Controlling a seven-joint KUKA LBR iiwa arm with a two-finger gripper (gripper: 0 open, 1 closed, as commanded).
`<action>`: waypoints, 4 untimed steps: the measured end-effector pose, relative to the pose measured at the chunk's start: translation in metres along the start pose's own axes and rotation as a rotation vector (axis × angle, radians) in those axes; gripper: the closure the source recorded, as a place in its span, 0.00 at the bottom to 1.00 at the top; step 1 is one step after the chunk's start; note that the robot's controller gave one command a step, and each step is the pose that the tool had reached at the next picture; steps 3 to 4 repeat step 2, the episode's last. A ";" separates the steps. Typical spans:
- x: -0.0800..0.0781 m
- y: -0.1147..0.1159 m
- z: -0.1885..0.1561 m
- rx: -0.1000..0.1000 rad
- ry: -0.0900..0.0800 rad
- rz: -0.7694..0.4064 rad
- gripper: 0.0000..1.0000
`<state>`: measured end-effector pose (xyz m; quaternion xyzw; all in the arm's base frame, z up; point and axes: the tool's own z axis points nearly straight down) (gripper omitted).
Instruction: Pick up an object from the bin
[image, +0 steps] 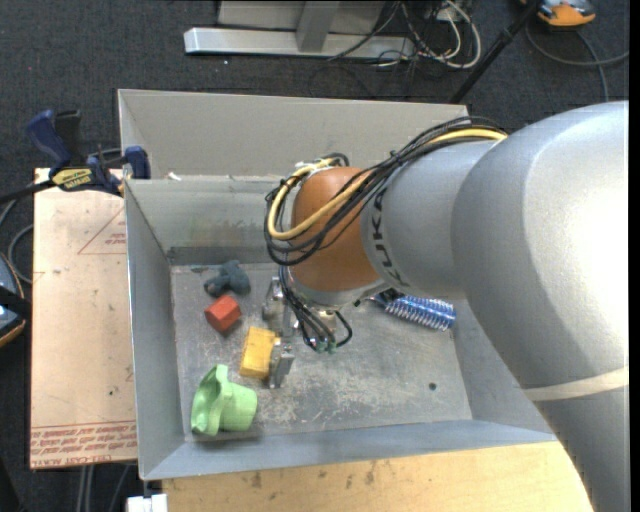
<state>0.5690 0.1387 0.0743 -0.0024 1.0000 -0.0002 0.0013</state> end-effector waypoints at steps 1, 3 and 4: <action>-0.002 0.002 -0.003 -0.004 -0.006 -0.001 1.00; -0.007 -0.014 -0.156 -0.003 -0.008 0.017 1.00; -0.007 -0.014 -0.156 -0.003 -0.008 0.017 1.00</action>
Offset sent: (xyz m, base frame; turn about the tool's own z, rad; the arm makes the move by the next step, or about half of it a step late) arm 0.0000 0.0000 0.0000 0.0000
